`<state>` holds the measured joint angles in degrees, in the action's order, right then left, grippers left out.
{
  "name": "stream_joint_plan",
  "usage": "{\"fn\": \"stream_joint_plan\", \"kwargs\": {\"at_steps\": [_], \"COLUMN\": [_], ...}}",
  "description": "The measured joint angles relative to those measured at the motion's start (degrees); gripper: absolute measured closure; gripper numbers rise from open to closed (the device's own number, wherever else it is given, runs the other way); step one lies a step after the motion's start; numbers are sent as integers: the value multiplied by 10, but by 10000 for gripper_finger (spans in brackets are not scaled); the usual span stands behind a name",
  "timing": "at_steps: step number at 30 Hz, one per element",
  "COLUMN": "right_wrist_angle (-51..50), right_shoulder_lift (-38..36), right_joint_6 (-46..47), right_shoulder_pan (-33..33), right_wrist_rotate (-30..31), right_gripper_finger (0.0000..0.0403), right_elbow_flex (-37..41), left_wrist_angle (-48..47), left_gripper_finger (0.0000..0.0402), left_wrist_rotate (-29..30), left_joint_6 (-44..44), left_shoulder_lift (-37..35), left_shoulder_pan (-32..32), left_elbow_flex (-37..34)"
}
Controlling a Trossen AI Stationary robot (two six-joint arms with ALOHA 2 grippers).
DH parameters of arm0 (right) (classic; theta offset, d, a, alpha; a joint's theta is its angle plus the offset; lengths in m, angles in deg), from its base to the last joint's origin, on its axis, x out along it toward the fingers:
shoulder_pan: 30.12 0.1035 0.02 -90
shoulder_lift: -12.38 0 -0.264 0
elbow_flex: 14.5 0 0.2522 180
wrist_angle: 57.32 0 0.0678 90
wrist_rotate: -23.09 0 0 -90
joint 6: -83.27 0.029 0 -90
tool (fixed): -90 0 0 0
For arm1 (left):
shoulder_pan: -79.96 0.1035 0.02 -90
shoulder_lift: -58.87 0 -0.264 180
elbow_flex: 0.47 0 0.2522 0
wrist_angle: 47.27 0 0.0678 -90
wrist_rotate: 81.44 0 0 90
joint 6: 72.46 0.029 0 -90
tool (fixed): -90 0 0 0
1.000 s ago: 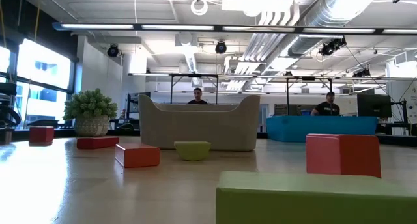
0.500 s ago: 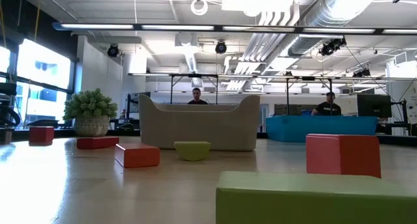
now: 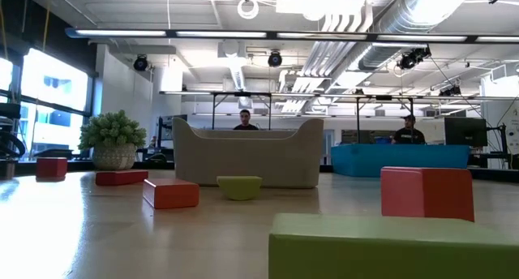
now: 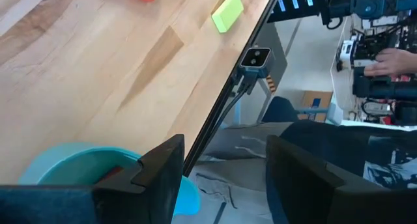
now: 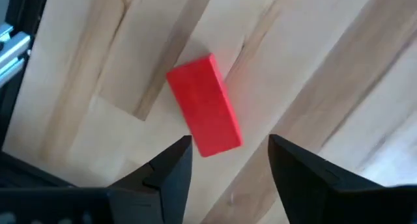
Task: Sort & place blocks by color
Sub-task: Put the red wooden block into the white bin
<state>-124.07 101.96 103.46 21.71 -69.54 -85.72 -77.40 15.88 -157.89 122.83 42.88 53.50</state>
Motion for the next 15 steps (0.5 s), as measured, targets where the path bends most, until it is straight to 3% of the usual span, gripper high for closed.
{"fn": "stream_joint_plan", "kwargs": {"at_steps": [5,15], "right_wrist_angle": [38,98], "right_shoulder_lift": [0,0], "right_joint_6": [3,5], "right_shoulder_pan": [14,22], "right_wrist_rotate": [-19,6], "right_gripper_finger": [214,214], "right_elbow_flex": [29,67], "left_wrist_angle": [0,0], "left_gripper_finger": [195,195], "left_wrist_rotate": [11,39], "left_joint_6": [-1,1], "left_shoulder_lift": [0,0], "left_shoulder_pan": [0,0], "left_elbow_flex": [0,0]}}
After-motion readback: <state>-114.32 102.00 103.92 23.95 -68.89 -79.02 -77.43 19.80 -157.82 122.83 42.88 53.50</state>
